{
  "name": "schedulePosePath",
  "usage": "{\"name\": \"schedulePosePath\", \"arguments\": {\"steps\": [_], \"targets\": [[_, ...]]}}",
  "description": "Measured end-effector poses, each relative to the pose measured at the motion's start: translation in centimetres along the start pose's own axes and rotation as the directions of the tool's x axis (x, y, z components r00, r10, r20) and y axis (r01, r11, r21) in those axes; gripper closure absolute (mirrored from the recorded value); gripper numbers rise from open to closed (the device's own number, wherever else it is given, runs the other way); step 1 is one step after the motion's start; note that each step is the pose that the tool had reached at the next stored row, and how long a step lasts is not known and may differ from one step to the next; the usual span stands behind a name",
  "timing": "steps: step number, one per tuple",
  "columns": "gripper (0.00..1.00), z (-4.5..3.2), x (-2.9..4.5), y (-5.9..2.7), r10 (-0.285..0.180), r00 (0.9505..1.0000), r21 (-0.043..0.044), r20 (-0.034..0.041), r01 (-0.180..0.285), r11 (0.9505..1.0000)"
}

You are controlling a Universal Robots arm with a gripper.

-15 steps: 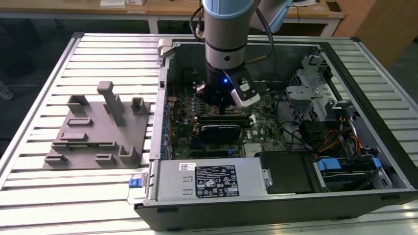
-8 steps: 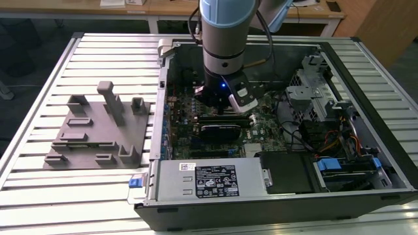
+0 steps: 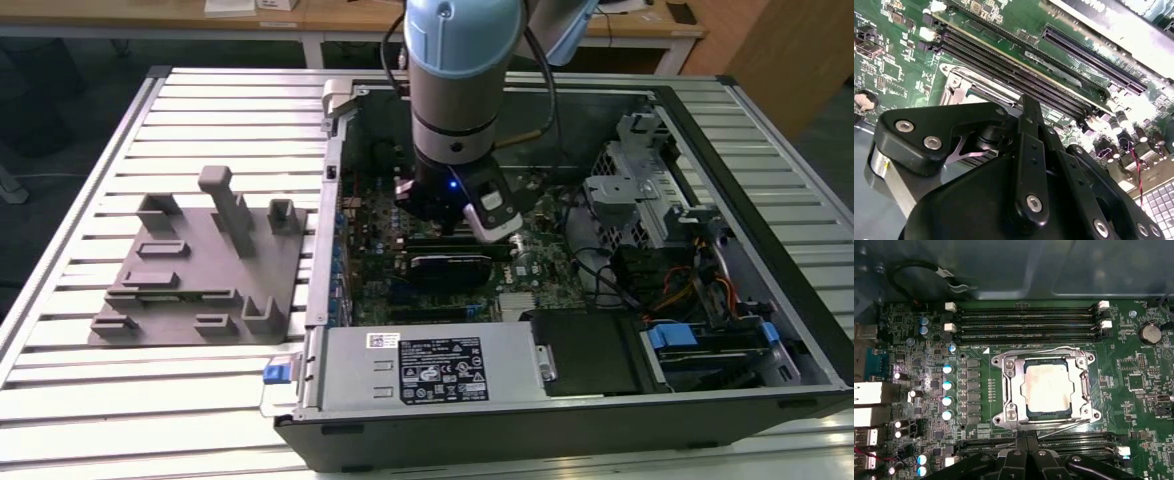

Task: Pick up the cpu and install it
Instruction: 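Install the second cpu locking lever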

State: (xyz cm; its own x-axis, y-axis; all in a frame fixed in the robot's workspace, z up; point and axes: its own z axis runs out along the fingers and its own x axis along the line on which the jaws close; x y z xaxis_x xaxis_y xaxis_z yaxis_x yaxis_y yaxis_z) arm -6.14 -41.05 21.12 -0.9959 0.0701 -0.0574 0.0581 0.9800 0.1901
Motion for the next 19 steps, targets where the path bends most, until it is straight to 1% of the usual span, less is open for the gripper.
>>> {"name": "schedulePosePath", "arguments": {"steps": [8, 11, 13, 15, 17, 19], "targets": [[0.89, 0.15, 0.36, -0.99, 0.004, 1.0000, -0.0626, -0.0038, -0.005, 0.9980], [0.89, 0.23, 0.63, -1.28, 0.006, 1.0000, -0.0816, -0.0051, -0.006, 0.9966], [0.89, 0.35, 0.78, -1.37, 0.006, 1.0000, -0.0918, -0.0058, -0.007, 0.9958], [0.89, 0.56, 0.81, -1.42, 0.007, 1.0000, -0.0987, -0.0061, -0.007, 0.9951], [0.89, 0.79, 0.86, -1.47, 0.007, 1.0000, -0.1022, -0.0063, -0.007, 0.9947], [0.89, 0.97, 0.95, -1.52, 0.007, 1.0000, -0.1033, -0.0065, -0.008, 0.9946]]}}
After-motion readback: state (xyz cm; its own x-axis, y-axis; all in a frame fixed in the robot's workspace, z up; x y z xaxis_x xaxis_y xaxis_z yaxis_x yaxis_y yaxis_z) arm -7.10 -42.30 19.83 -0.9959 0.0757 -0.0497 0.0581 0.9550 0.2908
